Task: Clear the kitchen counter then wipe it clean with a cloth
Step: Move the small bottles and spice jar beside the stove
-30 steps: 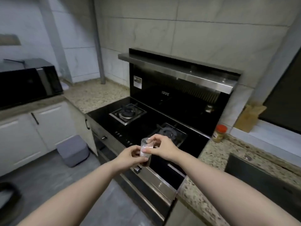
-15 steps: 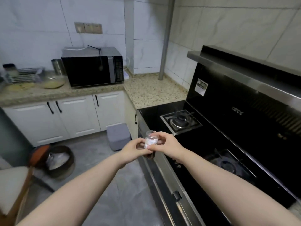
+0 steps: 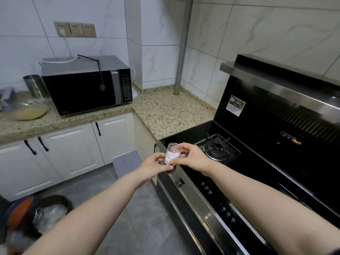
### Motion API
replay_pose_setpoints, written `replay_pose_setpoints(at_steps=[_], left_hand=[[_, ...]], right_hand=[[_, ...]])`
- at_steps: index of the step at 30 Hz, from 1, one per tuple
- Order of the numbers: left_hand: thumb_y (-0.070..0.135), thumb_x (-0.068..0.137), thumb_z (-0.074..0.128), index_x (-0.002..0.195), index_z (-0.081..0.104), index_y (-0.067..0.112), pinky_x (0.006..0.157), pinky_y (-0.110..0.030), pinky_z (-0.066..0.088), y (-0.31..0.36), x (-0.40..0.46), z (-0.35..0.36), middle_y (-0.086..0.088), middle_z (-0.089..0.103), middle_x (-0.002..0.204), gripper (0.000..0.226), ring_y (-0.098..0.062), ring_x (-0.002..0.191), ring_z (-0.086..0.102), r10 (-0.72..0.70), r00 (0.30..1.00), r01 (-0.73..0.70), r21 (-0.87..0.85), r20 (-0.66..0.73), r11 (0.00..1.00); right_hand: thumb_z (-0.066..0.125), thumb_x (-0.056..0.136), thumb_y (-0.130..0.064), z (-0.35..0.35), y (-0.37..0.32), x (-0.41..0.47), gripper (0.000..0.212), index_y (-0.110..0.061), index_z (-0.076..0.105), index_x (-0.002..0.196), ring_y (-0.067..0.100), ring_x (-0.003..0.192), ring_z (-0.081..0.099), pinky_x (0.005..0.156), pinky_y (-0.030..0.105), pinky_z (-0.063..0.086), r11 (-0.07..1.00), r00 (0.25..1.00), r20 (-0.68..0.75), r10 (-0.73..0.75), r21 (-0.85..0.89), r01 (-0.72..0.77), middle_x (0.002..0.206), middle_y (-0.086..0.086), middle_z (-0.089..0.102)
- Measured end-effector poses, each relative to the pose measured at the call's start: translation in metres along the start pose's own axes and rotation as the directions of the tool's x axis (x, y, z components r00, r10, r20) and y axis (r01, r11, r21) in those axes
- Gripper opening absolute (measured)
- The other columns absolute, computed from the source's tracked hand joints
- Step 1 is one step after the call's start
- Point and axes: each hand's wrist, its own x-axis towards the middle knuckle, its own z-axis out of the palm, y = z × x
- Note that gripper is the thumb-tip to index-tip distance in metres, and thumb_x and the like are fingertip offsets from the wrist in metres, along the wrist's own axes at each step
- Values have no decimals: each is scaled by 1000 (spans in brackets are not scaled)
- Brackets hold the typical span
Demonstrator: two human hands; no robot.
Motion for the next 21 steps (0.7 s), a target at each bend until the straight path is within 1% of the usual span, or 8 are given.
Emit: replay_pose_setpoints(at_steps=[2, 6, 10, 13, 15, 16, 18, 21], left_hand=[[11, 78, 82, 115, 63, 15, 93, -23, 51, 1, 20, -12, -6, 72, 112, 42, -15, 101, 68, -4, 1000, 4, -13, 5, 1000], [8, 77, 82, 118, 62, 7, 106, -41, 47, 9, 71, -32, -14, 69, 120, 46, -28, 114, 64, 15, 999, -13, 40, -43, 999], [5, 76, 82, 121, 58, -1, 105, -47, 47, 14, 119, -49, -23, 65, 121, 52, -33, 111, 63, -3, 998, 8, 82, -70, 997], [3, 73, 84, 112, 55, -1, 96, -41, 52, 18, 179, -66, -21, 66, 110, 49, -29, 97, 65, -20, 998, 25, 101, -54, 995], [4, 71, 86, 104, 51, 7, 79, -23, 54, 25, 213, -77, -10, 63, 99, 49, -17, 86, 62, -28, 999, 32, 122, -36, 992], [6, 70, 87, 103, 50, 9, 76, -20, 53, 29, 230, -82, -6, 62, 98, 51, -15, 85, 61, -38, 999, 41, 131, -27, 991], [6, 70, 87, 105, 50, 7, 85, -27, 51, 38, 267, -92, -9, 64, 104, 52, -17, 91, 62, -49, 998, 46, 126, 25, 991], [4, 76, 82, 118, 55, 5, 98, -31, 49, 55, 315, -100, -10, 69, 114, 50, -16, 100, 66, -58, 992, 45, 114, 111, 992]], right_hand=[[87, 70, -4, 0, -4, 21, 51, -7, 65, 116, 5, 86, 70, 81, 15, 53, 1000, 1000, -15, 5, 1, -5, 112, 10, 72], [85, 73, -5, -5, -9, 71, 52, -7, 63, 120, 5, 86, 69, 80, 14, 53, 1000, 999, -35, 14, 6, -14, 112, 12, 72], [87, 73, -21, -11, -9, 124, 49, -15, 68, 118, -4, 80, 66, 77, 10, 50, 999, 996, -84, 11, -34, -14, 107, -1, 71], [88, 71, -27, -24, -5, 183, 46, -24, 70, 113, -3, 85, 64, 81, 10, 49, 998, 997, -78, 22, -54, -27, 100, -6, 70], [85, 74, -17, -34, -8, 218, 45, -20, 68, 116, -12, 70, 60, 70, 3, 44, 997, 999, -39, 13, -73, -16, 86, -11, 65], [82, 76, -11, -41, -8, 236, 45, -17, 66, 117, -13, 63, 58, 66, 3, 43, 996, 1000, -30, 9, -91, -12, 82, -12, 61], [78, 77, -4, -57, -12, 270, 45, -13, 63, 119, -10, 58, 55, 62, 5, 43, 992, 1000, -28, 6, -124, -10, 82, -9, 58], [76, 79, -3, -85, -20, 305, 49, -9, 60, 126, 6, 70, 55, 67, 13, 45, 982, 999, -35, 7, -189, -14, 91, -2, 59]])
